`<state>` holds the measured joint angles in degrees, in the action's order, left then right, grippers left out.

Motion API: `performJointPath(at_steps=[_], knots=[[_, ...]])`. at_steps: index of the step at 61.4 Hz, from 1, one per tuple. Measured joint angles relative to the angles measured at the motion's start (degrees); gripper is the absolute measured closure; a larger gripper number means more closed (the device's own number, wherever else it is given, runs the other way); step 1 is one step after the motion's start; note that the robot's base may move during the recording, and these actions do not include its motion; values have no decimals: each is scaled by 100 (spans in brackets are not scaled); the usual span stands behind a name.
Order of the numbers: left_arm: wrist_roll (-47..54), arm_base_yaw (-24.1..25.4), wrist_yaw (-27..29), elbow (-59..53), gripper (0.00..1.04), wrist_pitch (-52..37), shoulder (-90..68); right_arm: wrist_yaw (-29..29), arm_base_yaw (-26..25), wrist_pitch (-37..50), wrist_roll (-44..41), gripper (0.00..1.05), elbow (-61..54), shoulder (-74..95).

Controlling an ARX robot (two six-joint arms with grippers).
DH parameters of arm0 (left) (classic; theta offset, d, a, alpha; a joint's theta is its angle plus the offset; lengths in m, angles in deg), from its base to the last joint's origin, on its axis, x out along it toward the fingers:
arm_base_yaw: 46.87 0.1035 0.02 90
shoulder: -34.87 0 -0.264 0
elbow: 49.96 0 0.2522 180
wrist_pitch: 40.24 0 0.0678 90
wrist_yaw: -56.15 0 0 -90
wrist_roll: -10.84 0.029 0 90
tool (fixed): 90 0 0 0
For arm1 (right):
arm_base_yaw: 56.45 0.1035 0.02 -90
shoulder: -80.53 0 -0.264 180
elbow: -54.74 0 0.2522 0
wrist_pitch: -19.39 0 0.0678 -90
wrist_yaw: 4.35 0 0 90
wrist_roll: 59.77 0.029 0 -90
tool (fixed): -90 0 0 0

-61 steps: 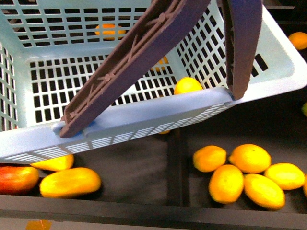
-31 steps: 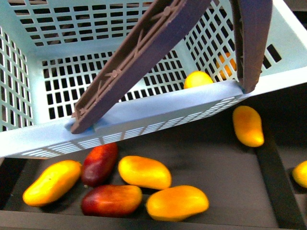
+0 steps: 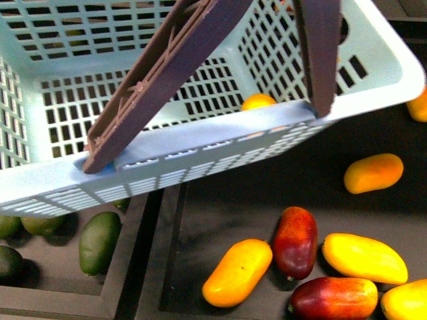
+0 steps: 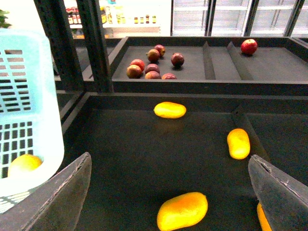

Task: Pick lemon and mango into basket

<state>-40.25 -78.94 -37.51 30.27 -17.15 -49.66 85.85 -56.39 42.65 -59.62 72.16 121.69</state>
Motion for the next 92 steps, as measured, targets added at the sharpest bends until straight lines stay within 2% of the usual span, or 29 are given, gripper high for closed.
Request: performJointPath(at_steps=[2,7,9,13,24,31,39,62,92], knots=[[24,0,0,0,100,0,0,-131,26,-118,48,9,31,2],[26,-4,-79,0,100,2,-2,-1416,168,-2140,905,9,787,302],[-4,-15,-109,0,100,2,-2,-1657,87,-2756,1172,9,1062,544],[-15,-52,-142,0,100,0,-2,-1515,-173,-3355,1670,9,1360,1141],[-66,-96,-262,2,100,0,-2,-933,-697,-2404,2076,9,2011,3534],[-72,-103,-219,2,100,0,-2,-750,-640,-1843,2201,9,2769,5434],[-39,-66,-90,2,100,0,-2,-796,-503,-1757,2459,9,3528,6819],[-63,-81,-232,2,100,0,-2,-831,-365,-1836,3128,9,4929,8474],[-61,-79,-203,2,100,0,-2,-970,-192,-2179,3519,9,6144,9639]])
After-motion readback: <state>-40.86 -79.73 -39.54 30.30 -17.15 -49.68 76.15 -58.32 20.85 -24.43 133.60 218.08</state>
